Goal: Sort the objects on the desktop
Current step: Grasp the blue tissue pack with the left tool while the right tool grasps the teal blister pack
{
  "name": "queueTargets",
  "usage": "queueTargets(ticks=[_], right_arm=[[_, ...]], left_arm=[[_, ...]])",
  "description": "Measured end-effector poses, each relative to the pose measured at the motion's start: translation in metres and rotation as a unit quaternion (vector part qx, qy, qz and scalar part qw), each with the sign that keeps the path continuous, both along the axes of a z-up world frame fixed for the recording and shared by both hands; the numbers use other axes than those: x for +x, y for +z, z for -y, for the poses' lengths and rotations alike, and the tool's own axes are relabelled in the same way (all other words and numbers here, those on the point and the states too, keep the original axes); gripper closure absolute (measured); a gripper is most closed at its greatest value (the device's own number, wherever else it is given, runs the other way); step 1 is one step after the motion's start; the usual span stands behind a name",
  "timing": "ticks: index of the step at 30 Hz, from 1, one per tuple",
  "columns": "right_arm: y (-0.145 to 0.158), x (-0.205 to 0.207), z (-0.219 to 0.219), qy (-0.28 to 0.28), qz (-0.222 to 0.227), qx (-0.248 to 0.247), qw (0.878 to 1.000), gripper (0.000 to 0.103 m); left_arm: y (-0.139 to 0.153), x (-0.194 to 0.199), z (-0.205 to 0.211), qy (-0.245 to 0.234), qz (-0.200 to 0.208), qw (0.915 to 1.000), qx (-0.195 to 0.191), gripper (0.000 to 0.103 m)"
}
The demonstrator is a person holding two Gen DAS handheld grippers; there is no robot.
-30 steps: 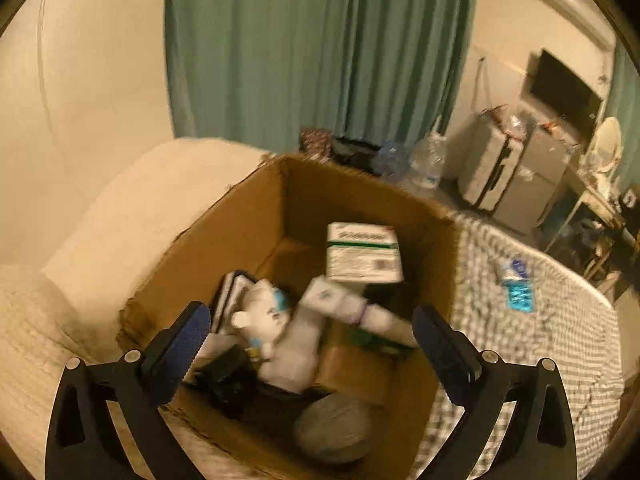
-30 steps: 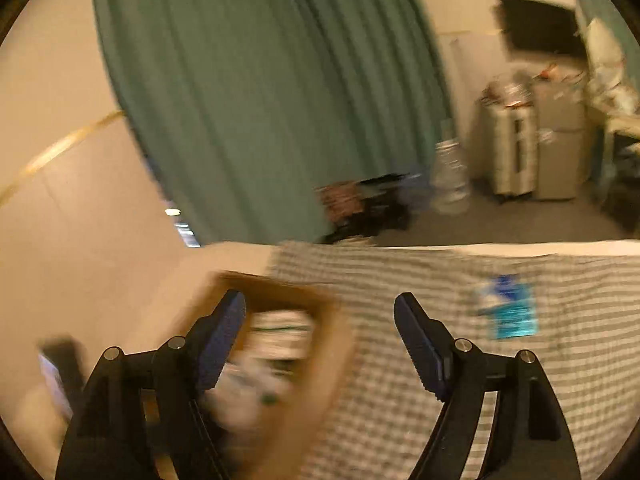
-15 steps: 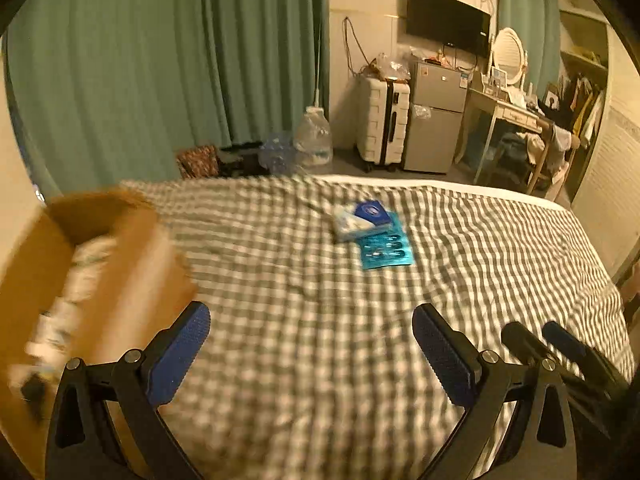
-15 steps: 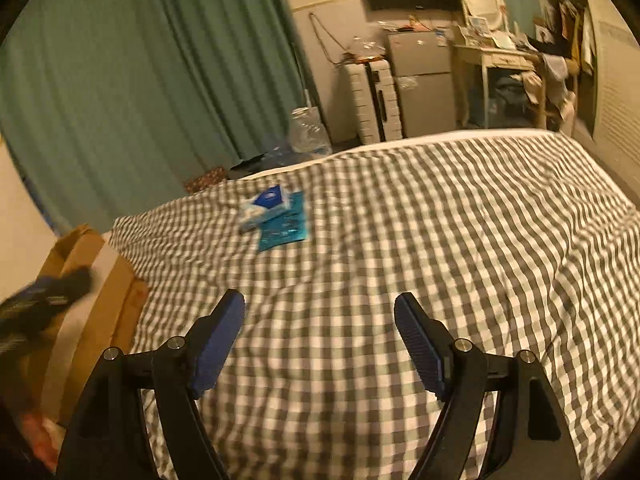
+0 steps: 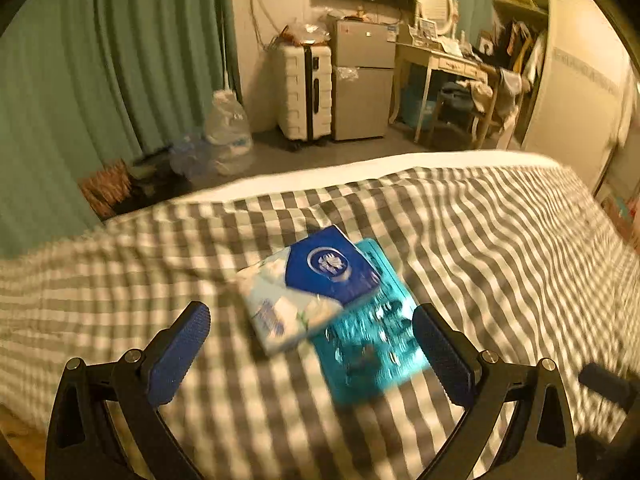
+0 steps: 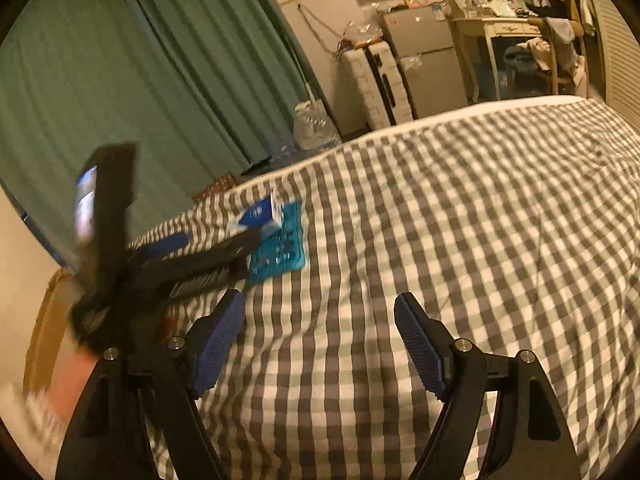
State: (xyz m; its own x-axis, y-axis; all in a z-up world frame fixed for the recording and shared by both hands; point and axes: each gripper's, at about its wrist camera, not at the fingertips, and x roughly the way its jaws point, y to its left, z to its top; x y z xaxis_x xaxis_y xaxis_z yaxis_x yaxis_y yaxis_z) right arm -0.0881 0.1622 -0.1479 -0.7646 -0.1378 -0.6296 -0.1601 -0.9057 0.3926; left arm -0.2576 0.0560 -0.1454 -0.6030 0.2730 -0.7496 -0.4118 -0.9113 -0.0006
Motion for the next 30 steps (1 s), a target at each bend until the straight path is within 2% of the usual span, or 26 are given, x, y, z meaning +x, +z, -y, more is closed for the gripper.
queueTargets(ticks=[3,5,6,8,10,11,12,14,16,17,18,20,22,23,24,25,26,27,29,30], right_arm=[[-0.004,0.002,-0.007,-0.004,-0.002,-0.016,1.000,0.025],[-0.008,0.000,-0.010,-0.001,0.002,-0.032,0.999,0.025],[-0.010,-0.003,-0.010,0.003,0.004,-0.033,0.999,0.025],[-0.013,-0.013,-0.007,0.015,0.014,-0.017,1.000,0.025],[-0.011,-0.026,-0.002,0.034,0.019,-0.005,0.999,0.025],[-0.009,-0.031,0.000,0.044,0.018,-0.004,0.999,0.025],[-0.008,-0.038,0.003,0.059,0.020,-0.003,0.998,0.026],[-0.007,-0.052,0.012,0.076,0.021,0.014,0.997,0.026],[-0.010,-0.073,0.025,0.099,0.027,0.026,0.994,0.026],[-0.012,-0.082,0.030,0.107,0.031,0.030,0.993,0.026],[-0.016,-0.095,0.038,0.117,0.038,0.036,0.992,0.026],[-0.026,-0.122,0.050,0.115,0.063,0.057,0.990,0.026],[-0.040,-0.143,0.056,0.111,0.085,0.060,0.988,0.024],[-0.042,-0.150,0.059,0.104,0.088,0.072,0.988,0.024],[-0.042,-0.156,0.065,0.103,0.090,0.091,0.986,0.024],[-0.044,-0.164,0.071,0.111,0.108,0.118,0.981,0.024],[-0.044,-0.170,0.079,0.122,0.130,0.151,0.972,0.029],[-0.042,-0.170,0.081,0.121,0.130,0.153,0.972,0.034],[-0.038,-0.157,0.076,0.129,0.137,0.129,0.974,0.035],[-0.036,-0.147,0.076,0.129,0.136,0.139,0.972,0.035]], left_arm=[[-0.007,-0.022,0.001,0.018,0.012,0.9995,0.025,0.000],[-0.016,-0.035,-0.004,0.018,0.035,0.9991,0.012,0.000],[-0.021,-0.039,-0.005,0.020,0.047,0.9987,0.005,0.002],[-0.015,-0.038,-0.002,0.029,0.048,0.9982,0.023,0.015],[-0.007,-0.030,0.010,0.059,0.053,0.9960,0.041,0.016],[-0.001,-0.018,0.022,0.076,0.056,0.9934,0.064,0.016],[0.005,-0.003,0.034,0.105,0.055,0.9907,0.067,0.016],[0.023,0.040,0.058,0.171,0.040,0.9838,0.034,0.016],[0.037,0.088,0.081,0.230,0.028,0.9726,0.020,0.016],[0.041,0.113,0.097,0.270,0.005,0.9623,0.031,0.016],[0.037,0.124,0.103,0.282,-0.006,0.9583,0.044,0.016],[0.021,0.131,0.118,0.289,-0.019,0.9549,0.065,0.015],[0.005,0.128,0.121,0.285,-0.013,0.9569,0.053,0.015],[-0.004,0.129,0.118,0.277,-0.015,0.9597,0.043,0.015],[-0.011,0.131,0.115,0.282,-0.020,0.9587,0.032,0.015],[-0.015,0.134,0.114,0.285,-0.015,0.9579,0.030,0.015],[-0.015,0.134,0.115,0.280,-0.008,0.9587,0.048,0.015],[-0.013,0.136,0.116,0.277,-0.015,0.9587,0.064,0.015],[-0.006,0.143,0.118,0.287,-0.039,0.9546,0.068,0.015],[-0.006,0.147,0.118,0.290,-0.047,0.9530,0.075,0.015]])
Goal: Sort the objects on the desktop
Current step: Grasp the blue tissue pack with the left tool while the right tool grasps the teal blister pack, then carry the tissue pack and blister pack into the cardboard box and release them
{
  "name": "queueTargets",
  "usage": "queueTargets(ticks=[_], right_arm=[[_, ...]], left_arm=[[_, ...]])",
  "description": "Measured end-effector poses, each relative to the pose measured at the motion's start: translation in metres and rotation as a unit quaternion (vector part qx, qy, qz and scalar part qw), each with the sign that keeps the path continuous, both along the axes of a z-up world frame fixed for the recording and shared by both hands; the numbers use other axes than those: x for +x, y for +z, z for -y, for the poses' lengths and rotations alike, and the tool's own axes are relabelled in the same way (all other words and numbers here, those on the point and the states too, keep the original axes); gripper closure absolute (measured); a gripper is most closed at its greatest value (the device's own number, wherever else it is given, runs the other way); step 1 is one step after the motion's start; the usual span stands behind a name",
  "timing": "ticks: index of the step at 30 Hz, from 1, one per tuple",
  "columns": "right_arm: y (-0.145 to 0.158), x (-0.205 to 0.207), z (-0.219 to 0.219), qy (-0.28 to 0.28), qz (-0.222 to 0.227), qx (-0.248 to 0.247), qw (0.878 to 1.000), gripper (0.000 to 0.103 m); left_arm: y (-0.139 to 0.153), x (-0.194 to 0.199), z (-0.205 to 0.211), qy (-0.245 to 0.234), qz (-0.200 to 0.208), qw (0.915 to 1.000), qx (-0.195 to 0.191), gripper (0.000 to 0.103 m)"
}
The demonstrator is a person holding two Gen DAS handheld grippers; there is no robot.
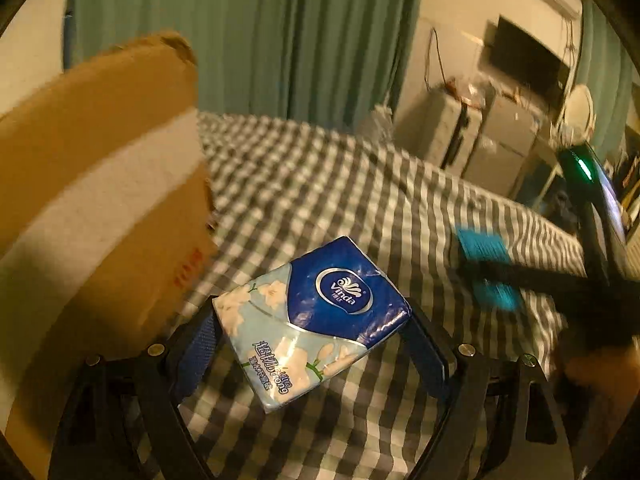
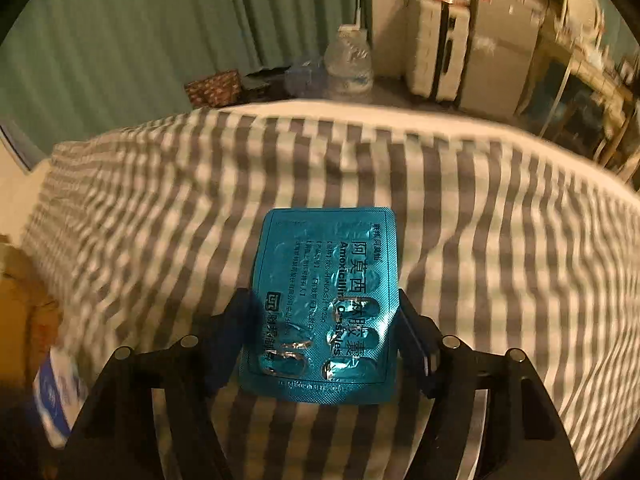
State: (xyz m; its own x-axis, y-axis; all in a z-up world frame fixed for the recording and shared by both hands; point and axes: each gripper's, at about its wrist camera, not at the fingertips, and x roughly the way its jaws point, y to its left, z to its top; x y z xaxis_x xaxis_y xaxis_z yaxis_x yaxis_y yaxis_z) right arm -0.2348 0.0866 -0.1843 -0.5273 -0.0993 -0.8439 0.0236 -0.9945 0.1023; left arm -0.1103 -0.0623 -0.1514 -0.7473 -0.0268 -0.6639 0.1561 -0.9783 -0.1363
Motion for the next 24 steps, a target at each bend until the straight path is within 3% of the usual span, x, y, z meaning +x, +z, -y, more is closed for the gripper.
queueTargets(ticks=[3,6,9,10,12,14,17,18,21,24], right_arm=[[0.007,0.049,-0.007,0.012,-0.003,0.026,1.000,0.035],[0.023,0.110,-0.030,0.011,0.005,0.017,1.000,0.035],[0.040,0.160,-0.054,0.002,0.033,-0.029,0.999,0.035],[0.047,0.174,-0.058,0.001,0.049,-0.040,0.998,0.035],[0.069,0.194,-0.056,0.006,0.038,-0.041,0.998,0.035],[0.102,0.207,-0.045,0.018,0.008,-0.051,0.999,0.035],[0.158,0.213,-0.015,0.038,-0.038,-0.083,0.995,0.035],[0.177,0.216,-0.001,0.050,-0.055,-0.091,0.993,0.035],[0.224,0.222,0.055,0.091,-0.090,-0.120,0.985,0.035],[0.235,0.223,0.109,0.124,-0.084,-0.148,0.978,0.035]], left_arm=[[-0.001,0.018,-0.003,-0.003,-0.040,0.9989,0.024,0.015],[0.009,0.029,-0.020,-0.032,-0.061,0.9975,-0.012,0.015],[0.039,0.047,-0.024,-0.026,-0.084,0.9955,-0.034,0.015],[0.055,0.052,-0.021,-0.024,-0.090,0.9953,-0.029,0.015],[0.104,0.059,-0.009,-0.045,-0.109,0.9930,-0.005,0.015],[0.167,0.074,0.013,-0.045,-0.128,0.9907,0.012,0.015],[0.235,0.087,0.059,-0.028,-0.145,0.9887,0.027,0.015],[0.251,0.095,0.076,-0.021,-0.138,0.9901,0.013,0.015],[0.262,0.109,0.124,0.001,-0.098,0.9939,-0.051,0.015],[0.226,0.129,0.172,0.042,-0.064,0.9944,-0.073,0.015]])
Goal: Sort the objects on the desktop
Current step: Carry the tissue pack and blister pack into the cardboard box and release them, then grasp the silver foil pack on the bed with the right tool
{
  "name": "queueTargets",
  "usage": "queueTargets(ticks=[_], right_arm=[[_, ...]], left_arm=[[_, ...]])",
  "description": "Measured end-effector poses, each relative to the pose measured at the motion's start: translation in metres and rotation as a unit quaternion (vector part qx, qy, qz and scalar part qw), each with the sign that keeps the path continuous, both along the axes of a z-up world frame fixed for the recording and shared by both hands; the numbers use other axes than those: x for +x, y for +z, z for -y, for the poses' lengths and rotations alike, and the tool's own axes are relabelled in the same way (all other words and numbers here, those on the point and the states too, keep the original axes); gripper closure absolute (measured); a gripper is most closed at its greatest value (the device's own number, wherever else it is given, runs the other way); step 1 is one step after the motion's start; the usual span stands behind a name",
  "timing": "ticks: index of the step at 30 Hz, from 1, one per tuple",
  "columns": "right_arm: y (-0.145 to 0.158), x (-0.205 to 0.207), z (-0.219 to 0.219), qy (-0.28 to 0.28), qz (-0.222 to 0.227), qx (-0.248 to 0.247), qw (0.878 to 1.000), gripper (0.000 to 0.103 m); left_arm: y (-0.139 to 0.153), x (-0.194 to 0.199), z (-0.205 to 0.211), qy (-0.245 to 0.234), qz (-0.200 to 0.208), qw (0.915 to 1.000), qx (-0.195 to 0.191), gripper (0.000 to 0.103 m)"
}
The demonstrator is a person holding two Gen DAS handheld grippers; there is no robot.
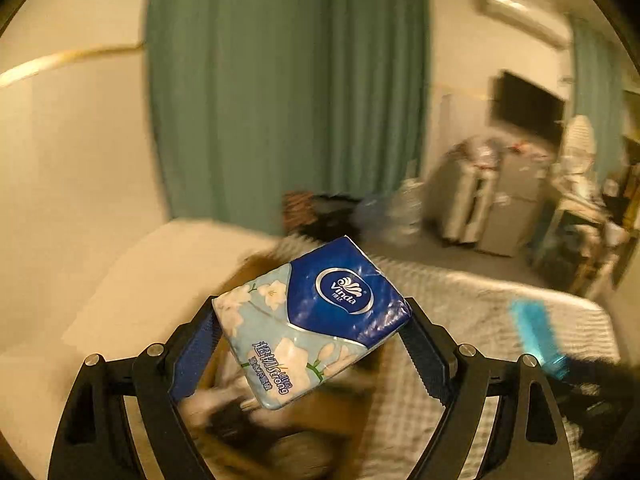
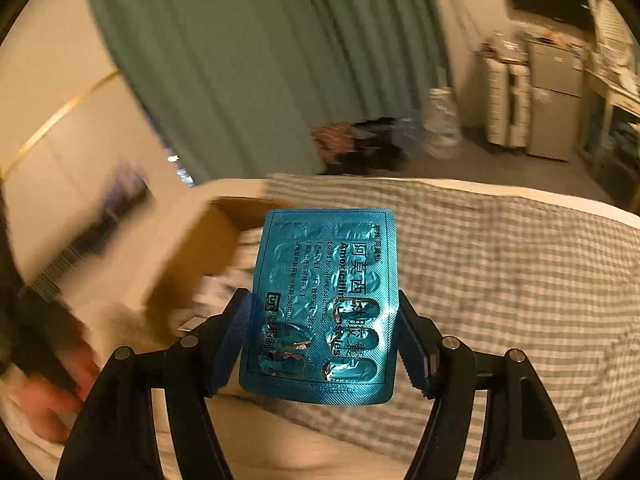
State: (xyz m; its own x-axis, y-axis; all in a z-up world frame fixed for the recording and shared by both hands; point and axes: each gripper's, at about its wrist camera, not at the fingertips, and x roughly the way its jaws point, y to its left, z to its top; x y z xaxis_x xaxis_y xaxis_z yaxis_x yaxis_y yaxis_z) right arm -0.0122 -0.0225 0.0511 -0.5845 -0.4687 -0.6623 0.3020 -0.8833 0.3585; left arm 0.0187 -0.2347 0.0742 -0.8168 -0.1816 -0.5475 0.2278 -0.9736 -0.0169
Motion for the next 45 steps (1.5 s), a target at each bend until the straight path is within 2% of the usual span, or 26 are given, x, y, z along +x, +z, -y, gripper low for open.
queueTargets(ticks=[4,7,8,9,11,14,16,19,21,24,27,29,31,35,38,42,45], right_arm=[[-0.020,-0.007,0.061,0.037,0.032,-0.027,0.998,0.035],[-0.035,-0.021,0.087,0.034,0.036,-0.018,0.999,0.034],[-0.035,-0.029,0.091,0.027,0.036,-0.016,0.999,0.033],[-0.035,-0.034,0.088,0.015,0.036,-0.018,0.999,0.031],[-0.032,-0.047,0.083,-0.021,0.035,-0.028,0.999,0.003],[-0.022,-0.049,0.054,-0.056,0.004,-0.038,0.998,0.002],[-0.018,-0.042,0.037,-0.079,-0.012,-0.018,0.997,0.002],[-0.009,-0.019,0.009,-0.112,-0.052,0.001,0.992,0.002],[-0.007,-0.013,-0.006,-0.123,-0.054,0.013,0.991,0.002],[-0.006,0.007,-0.025,-0.137,-0.054,0.038,0.988,0.002],[-0.012,0.029,-0.032,-0.144,-0.063,0.076,0.985,0.002],[-0.026,0.038,-0.034,-0.144,-0.058,0.094,0.983,0.002],[-0.045,0.042,-0.037,-0.142,-0.033,0.088,0.985,0.002],[-0.103,0.033,-0.041,-0.106,0.036,0.030,0.993,0.002],[-0.137,0.020,-0.033,-0.080,0.082,0.016,0.993,0.002],[-0.181,0.004,-0.011,-0.069,0.133,0.078,0.986,0.002],[-0.201,-0.012,-0.001,-0.048,0.153,0.086,0.983,0.003]], left_arm=[[-0.058,-0.012,0.049,0.000,0.058,0.9963,0.063,0.015],[-0.075,-0.014,0.065,0.018,0.054,0.9945,0.088,0.012],[-0.077,-0.018,0.064,0.022,0.058,0.9939,0.091,0.006],[-0.080,-0.018,0.061,0.027,0.054,0.9942,0.089,0.000],[-0.081,-0.017,0.058,0.037,0.036,0.9965,0.065,0.000],[-0.082,-0.014,0.050,0.026,0.033,0.9980,0.047,0.000],[-0.076,-0.014,0.040,0.008,0.034,0.9986,0.038,0.000],[-0.052,-0.005,0.020,-0.015,0.011,0.9998,0.006,0.000],[-0.035,0.008,0.010,-0.013,0.000,0.9999,-0.009,0.000],[-0.032,0.022,0.003,0.004,0.014,0.9998,0.011,0.000],[-0.054,0.032,0.000,0.006,0.021,0.9987,0.047,0.000],[-0.072,0.018,-0.006,0.009,0.081,0.9960,0.037,0.000],[-0.078,0.014,-0.006,0.010,0.107,0.9933,0.043,0.000],[-0.068,0.019,-0.008,0.008,0.086,0.9955,0.040,0.000],[-0.067,0.018,-0.010,0.015,0.085,0.9959,0.028,0.000],[-0.070,0.011,-0.015,0.020,0.087,0.9958,0.021,0.000],[-0.076,0.005,-0.014,0.029,0.090,0.9953,0.020,0.000]])
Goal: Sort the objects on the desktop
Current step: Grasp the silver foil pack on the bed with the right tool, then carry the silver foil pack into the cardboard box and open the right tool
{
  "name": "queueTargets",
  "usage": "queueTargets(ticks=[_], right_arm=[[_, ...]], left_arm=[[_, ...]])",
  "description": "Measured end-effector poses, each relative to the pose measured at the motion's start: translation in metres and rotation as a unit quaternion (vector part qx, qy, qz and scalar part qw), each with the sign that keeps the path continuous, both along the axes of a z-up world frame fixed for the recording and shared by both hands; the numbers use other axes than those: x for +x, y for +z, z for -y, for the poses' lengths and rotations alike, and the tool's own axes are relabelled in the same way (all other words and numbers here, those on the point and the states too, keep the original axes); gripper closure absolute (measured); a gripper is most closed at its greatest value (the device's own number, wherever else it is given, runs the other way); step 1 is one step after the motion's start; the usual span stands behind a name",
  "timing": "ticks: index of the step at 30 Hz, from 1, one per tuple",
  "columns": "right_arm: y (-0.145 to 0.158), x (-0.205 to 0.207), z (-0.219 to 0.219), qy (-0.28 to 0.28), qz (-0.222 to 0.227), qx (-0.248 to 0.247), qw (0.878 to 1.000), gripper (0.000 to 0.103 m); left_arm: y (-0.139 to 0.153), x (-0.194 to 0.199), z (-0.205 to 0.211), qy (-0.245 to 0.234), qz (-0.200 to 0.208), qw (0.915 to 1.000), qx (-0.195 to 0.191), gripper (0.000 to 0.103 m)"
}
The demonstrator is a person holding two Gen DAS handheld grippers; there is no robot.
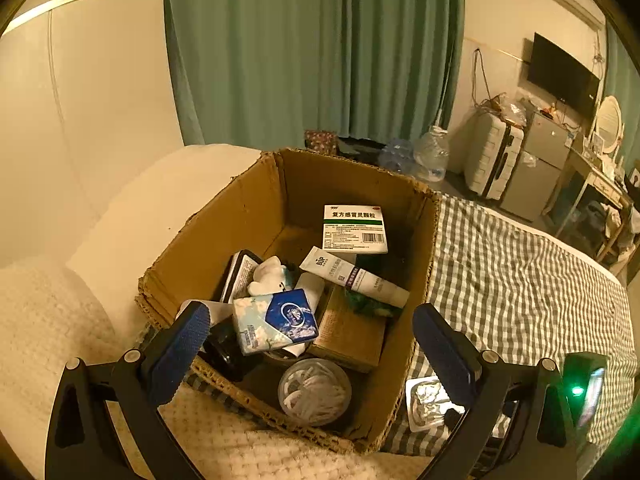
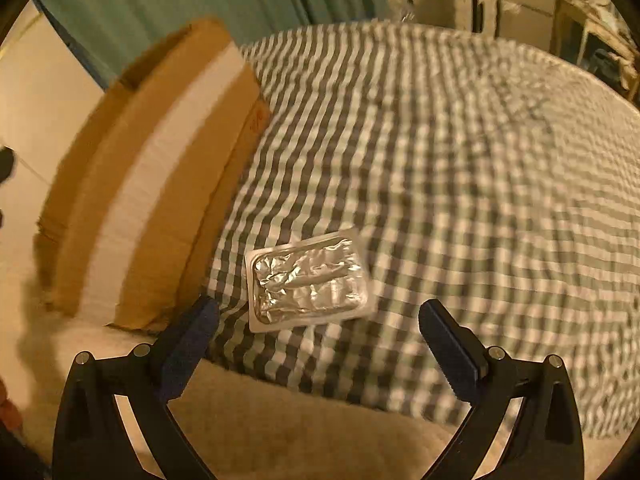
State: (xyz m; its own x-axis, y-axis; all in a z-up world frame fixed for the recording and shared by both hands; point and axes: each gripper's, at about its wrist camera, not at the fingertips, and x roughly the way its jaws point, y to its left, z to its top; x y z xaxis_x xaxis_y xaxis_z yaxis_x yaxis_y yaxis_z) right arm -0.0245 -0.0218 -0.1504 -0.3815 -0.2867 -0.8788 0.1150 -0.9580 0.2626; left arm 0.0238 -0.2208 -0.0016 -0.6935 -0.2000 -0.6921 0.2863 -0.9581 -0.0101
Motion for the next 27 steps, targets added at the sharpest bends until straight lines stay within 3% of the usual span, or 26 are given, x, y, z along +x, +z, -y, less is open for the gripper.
queueTargets(ticks=[7,11,19,23,27], right_arm=[[-0.025,-0.025,0.025,0.048,0.032,0.043,0.997,0.002],[-0.051,-0.032,0.046,0.086,0.090,0.095,0.988,0.002],[-0.066,-0.046,0.055,0.089,0.116,0.127,0.981,0.001],[-0.052,-0.034,0.047,0.071,0.092,0.118,0.986,0.005],[0.004,-0.016,0.026,0.036,0.022,0.073,0.996,0.005]], left_arm=[[-0.017,-0.014,0.016,0.006,0.017,0.9990,0.040,0.000],[-0.027,-0.019,0.024,0.012,0.031,0.9979,0.055,0.000],[-0.029,-0.017,0.029,0.013,0.039,0.9961,0.078,0.000],[-0.026,-0.014,0.030,0.012,0.034,0.9965,0.075,0.000],[-0.019,-0.010,0.039,0.031,0.021,0.9971,0.067,0.000]])
